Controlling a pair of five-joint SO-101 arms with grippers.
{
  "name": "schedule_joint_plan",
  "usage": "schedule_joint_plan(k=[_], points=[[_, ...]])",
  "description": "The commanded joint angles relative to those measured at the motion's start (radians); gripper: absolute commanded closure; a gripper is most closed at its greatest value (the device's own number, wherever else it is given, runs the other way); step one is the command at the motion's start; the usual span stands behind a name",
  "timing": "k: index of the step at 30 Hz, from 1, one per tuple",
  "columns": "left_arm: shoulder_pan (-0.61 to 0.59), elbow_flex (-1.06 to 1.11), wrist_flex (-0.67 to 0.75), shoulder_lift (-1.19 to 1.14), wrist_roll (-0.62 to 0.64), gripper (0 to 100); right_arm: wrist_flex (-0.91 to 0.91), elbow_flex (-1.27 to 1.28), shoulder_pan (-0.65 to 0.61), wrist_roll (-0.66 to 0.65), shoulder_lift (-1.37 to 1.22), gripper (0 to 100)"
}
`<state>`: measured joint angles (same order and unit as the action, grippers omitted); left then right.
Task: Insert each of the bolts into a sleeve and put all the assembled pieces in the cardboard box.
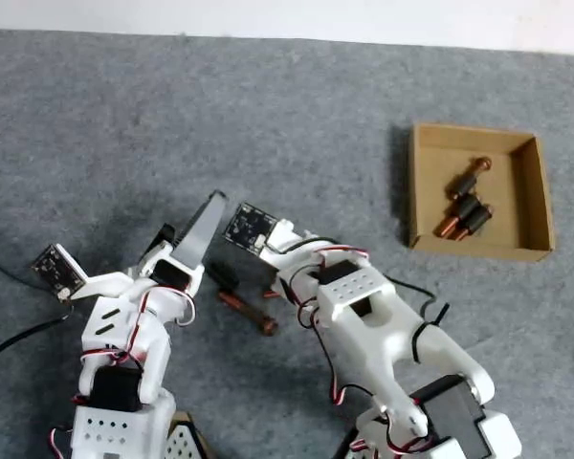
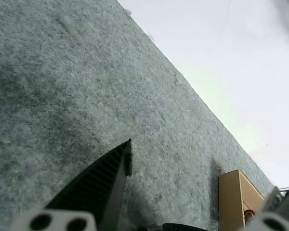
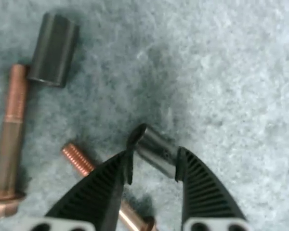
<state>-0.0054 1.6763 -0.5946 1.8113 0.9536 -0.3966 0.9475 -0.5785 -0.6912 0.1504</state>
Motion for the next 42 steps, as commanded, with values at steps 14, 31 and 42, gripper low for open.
schedule_joint_plan(k=[14,31,42], points=[[0.016,0.002,-0.005,0.015,-0.008,52,0.044,0.002,0.010,-0.008,-0.081,88.2],[0.015,0.002,-0.005,0.015,-0.008,52,-0.050,-0.067,0.012,-0.008,-0.120,96.0],[0.013,0.002,-0.005,0.015,-0.008,52,-0.048,-0.062,0.012,-0.006,-0.113,99.3]])
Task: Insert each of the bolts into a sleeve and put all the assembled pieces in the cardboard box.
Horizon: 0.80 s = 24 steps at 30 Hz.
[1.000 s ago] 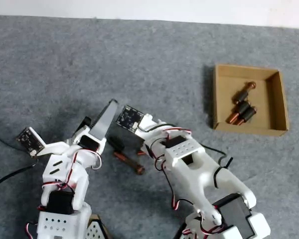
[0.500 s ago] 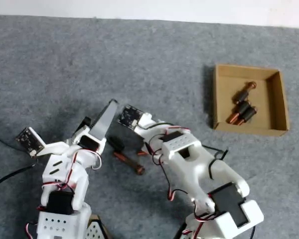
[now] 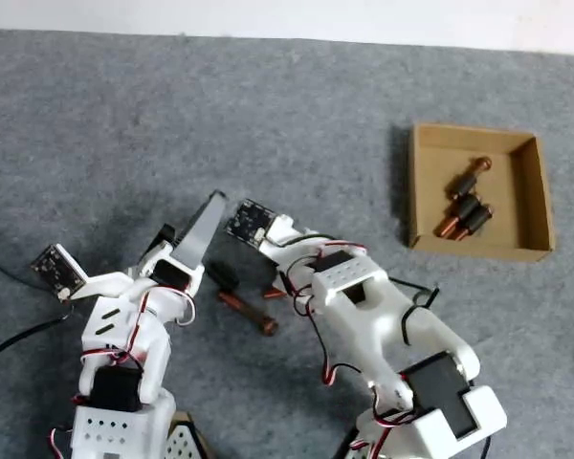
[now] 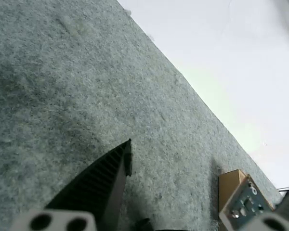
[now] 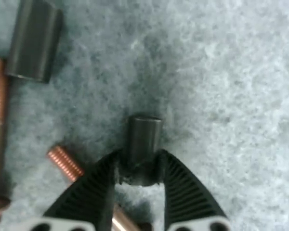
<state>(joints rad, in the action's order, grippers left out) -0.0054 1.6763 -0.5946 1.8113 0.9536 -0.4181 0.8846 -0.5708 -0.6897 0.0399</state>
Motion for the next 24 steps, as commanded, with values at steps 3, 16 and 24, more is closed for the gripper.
schedule_joint_plan(k=[3,16,24], points=[[0.013,0.002,-0.005,0.015,-0.008,52,-0.027,0.002,0.005,-0.006,0.027,99.3],[0.010,0.001,-0.005,0.015,-0.008,52,0.136,0.214,0.105,0.147,0.410,99.3],[0.016,-0.002,-0.006,0.013,-0.011,52,0.171,0.351,0.134,0.253,0.662,99.3]])
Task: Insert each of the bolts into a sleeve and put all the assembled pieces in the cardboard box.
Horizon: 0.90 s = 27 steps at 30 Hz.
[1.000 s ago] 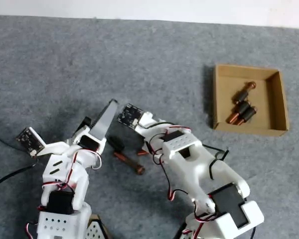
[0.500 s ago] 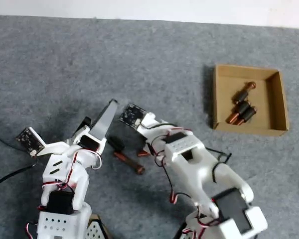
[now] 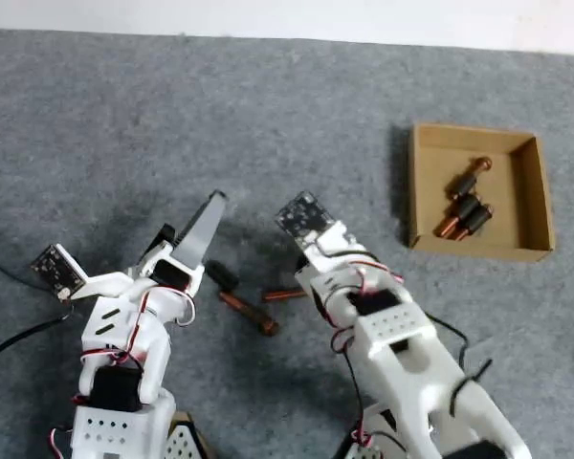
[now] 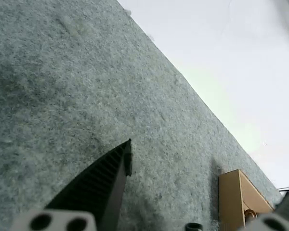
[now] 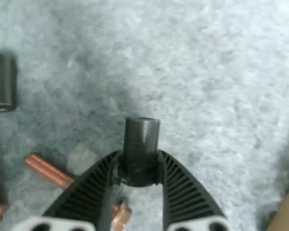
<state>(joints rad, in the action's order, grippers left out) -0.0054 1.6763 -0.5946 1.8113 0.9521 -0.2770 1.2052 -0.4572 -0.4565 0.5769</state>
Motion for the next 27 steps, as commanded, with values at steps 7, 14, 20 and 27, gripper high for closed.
schedule_joint_plan(k=[7,14,20,27], points=[[0.154,-0.035,-0.130,0.013,-0.106,64,0.030,0.093,0.022,0.020,0.229,99.3],[0.268,-0.110,-0.324,0.012,-0.215,65,0.030,0.084,0.140,0.114,0.245,99.3],[0.305,-0.179,-0.466,0.012,-0.342,65,0.030,0.084,0.260,0.212,0.246,99.3],[0.266,-0.186,-0.482,0.016,-0.365,65,0.030,0.091,0.278,0.224,0.246,99.3]])
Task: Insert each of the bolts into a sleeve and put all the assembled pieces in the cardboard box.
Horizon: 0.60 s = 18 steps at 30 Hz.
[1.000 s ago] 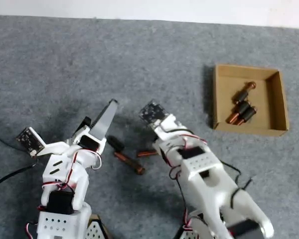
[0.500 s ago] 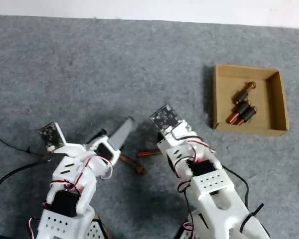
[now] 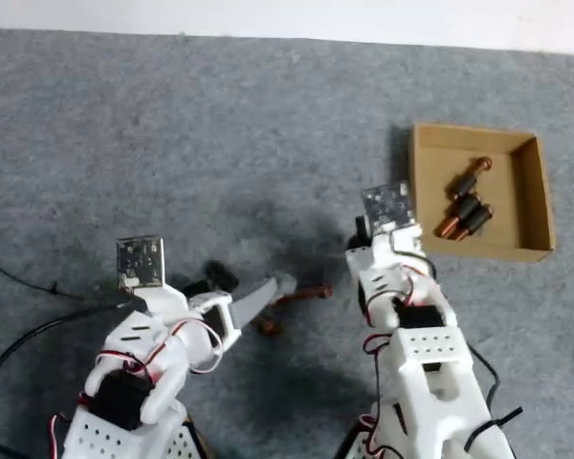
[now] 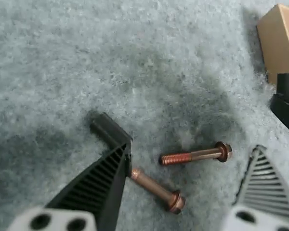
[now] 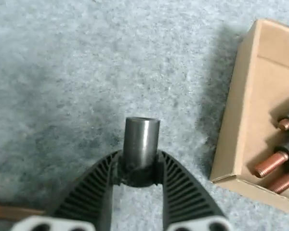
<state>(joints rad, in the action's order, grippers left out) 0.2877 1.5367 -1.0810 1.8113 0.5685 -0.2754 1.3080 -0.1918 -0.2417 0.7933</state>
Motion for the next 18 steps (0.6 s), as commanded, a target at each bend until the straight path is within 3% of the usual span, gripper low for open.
schedule_joint_plan(k=[1,4,8,9,13,16,18], points=[[-0.065,-0.047,0.008,0.016,0.040,65,0.028,-0.012,0.013,0.009,0.030,99.3],[-0.189,-0.048,0.083,0.018,0.087,65,0.028,-0.012,0.015,0.009,0.030,99.3],[-0.320,-0.102,0.063,0.013,0.083,65,0.030,-0.012,0.015,0.009,0.031,99.3],[-0.352,-0.122,0.020,0.013,0.037,65,0.030,-0.012,0.015,0.009,0.031,99.3],[-0.495,-0.150,-0.023,0.013,-0.367,66,0.030,-0.012,0.027,0.008,0.031,99.3],[-0.518,-0.150,-0.020,0.013,-0.408,72,0.071,-0.012,0.050,0.009,0.031,99.3],[-0.475,-0.153,-0.018,0.013,-0.511,74,0.119,-0.008,0.056,0.009,0.031,99.3]])
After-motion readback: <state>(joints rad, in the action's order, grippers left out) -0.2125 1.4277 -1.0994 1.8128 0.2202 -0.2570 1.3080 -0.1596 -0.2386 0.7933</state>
